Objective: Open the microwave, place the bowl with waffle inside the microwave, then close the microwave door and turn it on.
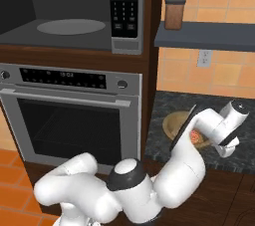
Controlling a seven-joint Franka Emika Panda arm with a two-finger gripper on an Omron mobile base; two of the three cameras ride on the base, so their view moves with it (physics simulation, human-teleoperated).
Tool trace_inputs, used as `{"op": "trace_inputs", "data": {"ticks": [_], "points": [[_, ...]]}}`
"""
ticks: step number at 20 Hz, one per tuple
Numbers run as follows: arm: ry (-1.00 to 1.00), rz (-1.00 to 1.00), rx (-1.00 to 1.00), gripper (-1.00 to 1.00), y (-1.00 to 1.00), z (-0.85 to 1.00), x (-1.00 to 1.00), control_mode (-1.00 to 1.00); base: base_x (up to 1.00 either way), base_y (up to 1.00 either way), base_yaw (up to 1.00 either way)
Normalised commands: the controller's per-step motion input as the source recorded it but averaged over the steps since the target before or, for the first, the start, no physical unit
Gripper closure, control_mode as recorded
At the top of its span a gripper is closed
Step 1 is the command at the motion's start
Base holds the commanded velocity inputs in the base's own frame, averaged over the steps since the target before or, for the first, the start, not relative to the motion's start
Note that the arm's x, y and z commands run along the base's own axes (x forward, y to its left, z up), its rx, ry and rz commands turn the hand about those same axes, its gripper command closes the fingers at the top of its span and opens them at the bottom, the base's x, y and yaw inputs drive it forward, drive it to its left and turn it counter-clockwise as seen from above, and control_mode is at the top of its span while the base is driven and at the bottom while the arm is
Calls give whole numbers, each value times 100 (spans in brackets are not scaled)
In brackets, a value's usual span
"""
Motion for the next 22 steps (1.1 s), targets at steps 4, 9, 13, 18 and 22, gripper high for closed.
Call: {"op": "trace_inputs", "data": {"ticks": [4,9,13,18,22], "points": [[-35,-8,13,100,-6,43,-100,-100,0,0,0],[-34,-24,17,100,35,22,-100,-100,0,0,0],[-22,-22,8,100,62,63,-100,-100,0,0,0],[-10,-4,0,100,90,100,-100,-100,0,0,0],[-3,0,-26,100,100,34,-75,-100,0,0,0]]}}
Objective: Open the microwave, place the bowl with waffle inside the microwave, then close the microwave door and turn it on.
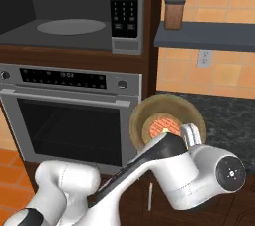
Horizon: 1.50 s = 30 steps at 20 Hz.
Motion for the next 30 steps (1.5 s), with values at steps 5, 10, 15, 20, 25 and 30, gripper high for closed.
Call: {"op": "trace_inputs", "data": {"ticks": [5,10,15,20,25,30], "points": [[6,4,-35,100,100,10,-10,-100,0,0,0],[9,7,-23,100,100,37,-4,-100,0,0,0],[13,17,-12,100,100,64,-2,-100,0,0,0],[5,31,-1,100,98,92,-12,-100,0,0,0],[1,21,10,100,84,99,0,-100,0,0,0],[0,-26,27,100,86,60,0,-100,0,0,0]]}}
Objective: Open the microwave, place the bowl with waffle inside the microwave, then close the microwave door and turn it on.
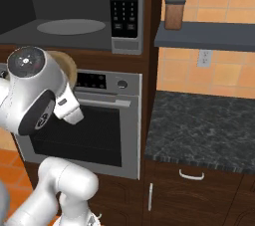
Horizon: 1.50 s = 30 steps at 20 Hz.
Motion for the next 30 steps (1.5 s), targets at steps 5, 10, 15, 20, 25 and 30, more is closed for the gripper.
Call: {"op": "trace_inputs", "data": {"ticks": [5,10,15,20,25,30], "points": [[-1,-33,52,100,54,73,2,-100,0,0,0],[4,-19,61,100,9,56,42,-100,0,0,0],[2,-15,6,100,76,-1,39,-100,0,0,0],[0,-9,2,100,70,0,53,-100,0,0,0],[2,-7,1,100,45,0,91,-100,0,0,0],[0,-11,0,100,15,0,100,-100,0,0,0]]}}
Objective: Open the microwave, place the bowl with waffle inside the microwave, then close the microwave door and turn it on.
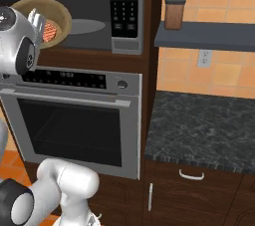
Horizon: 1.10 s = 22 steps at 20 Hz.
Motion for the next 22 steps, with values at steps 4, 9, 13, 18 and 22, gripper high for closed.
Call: {"op": "trace_inputs", "data": {"ticks": [4,9,13,18,22], "points": [[5,-7,0,100,0,24,100,-100,0,0,0],[5,-7,0,100,0,16,100,-100,0,0,0],[1,-7,0,100,0,2,99,-100,0,0,0],[0,-1,1,100,0,0,76,-100,0,0,0],[1,0,4,100,0,-17,31,-100,0,0,0]]}}
